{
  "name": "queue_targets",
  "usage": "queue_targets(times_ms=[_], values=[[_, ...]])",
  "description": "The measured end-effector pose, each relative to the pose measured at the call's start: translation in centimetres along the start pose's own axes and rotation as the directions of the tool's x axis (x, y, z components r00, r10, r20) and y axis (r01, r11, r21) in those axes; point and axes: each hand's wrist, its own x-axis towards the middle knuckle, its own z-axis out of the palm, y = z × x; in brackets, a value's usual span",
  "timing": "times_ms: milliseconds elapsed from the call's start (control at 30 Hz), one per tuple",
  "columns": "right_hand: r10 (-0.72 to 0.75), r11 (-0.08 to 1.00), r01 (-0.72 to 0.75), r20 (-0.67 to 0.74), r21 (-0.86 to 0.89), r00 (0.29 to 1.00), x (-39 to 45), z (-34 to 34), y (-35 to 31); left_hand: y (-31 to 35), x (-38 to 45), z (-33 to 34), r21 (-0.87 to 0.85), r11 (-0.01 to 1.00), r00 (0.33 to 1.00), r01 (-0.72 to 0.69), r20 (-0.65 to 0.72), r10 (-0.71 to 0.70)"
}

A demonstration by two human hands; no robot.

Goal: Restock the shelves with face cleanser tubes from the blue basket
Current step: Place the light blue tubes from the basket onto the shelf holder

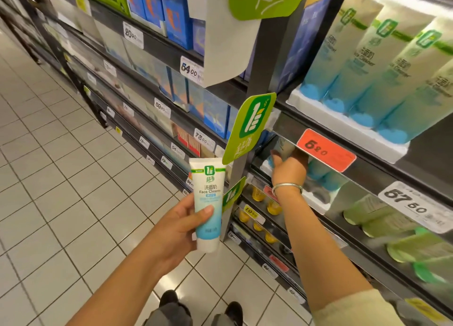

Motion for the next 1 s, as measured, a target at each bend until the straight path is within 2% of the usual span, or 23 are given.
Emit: queue_targets(times_ms=[67, 167, 233, 333, 467, 567, 733, 833, 933, 1000], values=[[-0.004, 0.986, 0.011, -0.042, 0.167, 0.999, -0.5, 0.0, 0.2, -0.4, -0.2, -0.2, 0.020, 1.000, 1.000, 0.019, 0.021, -0.020], [0.044, 0.957, -0.021, -0.075, 0.290, 0.996, -1.6, -0.7, 1.2, -1.1, -0.3, -0.2, 0.033, 0.998, 0.997, 0.048, 0.053, -0.050], [0.086, 0.883, -0.042, -0.072, 0.468, 0.994, -2.9, -1.4, 2.0, -1.7, 0.0, 0.1, 0.051, 0.996, 0.995, 0.075, 0.062, -0.078], [0.085, 0.680, -0.086, 0.039, 0.728, 0.996, -4.8, -2.3, 3.2, -2.1, 1.4, 1.2, 0.094, 0.990, 0.990, 0.108, 0.084, -0.116], [-0.055, 0.545, -0.195, 0.266, 0.815, 0.962, -5.7, -3.5, 4.7, -2.0, 4.5, 3.5, 0.182, 0.975, 0.982, 0.130, 0.111, -0.152], [-0.206, 0.563, -0.217, 0.389, 0.798, 0.898, -5.8, -4.2, 5.7, -2.4, 6.4, 5.7, 0.218, 0.967, 0.973, 0.128, 0.160, -0.165], [-0.191, 0.591, -0.277, 0.465, 0.757, 0.864, -4.2, -5.9, 6.8, -2.2, 9.1, 8.4, 0.314, 0.942, 0.972, 0.119, 0.155, -0.175], [-0.131, 0.649, -0.218, 0.389, 0.729, 0.912, -3.4, -6.3, 6.8, -1.7, 10.4, 9.7, 0.355, 0.935, 0.983, 0.023, 0.164, -0.086], [-0.039, 0.681, -0.191, 0.296, 0.707, 0.954, -3.8, -6.0, 7.1, -1.8, 11.2, 11.0, 0.425, 0.900, 0.993, -0.095, 0.100, 0.057], [0.008, 0.774, -0.116, 0.175, 0.623, 0.985, -3.9, -5.9, 7.5, -1.8, 11.4, 11.8, 0.491, 0.860, 0.990, -0.142, 0.077, 0.120]])
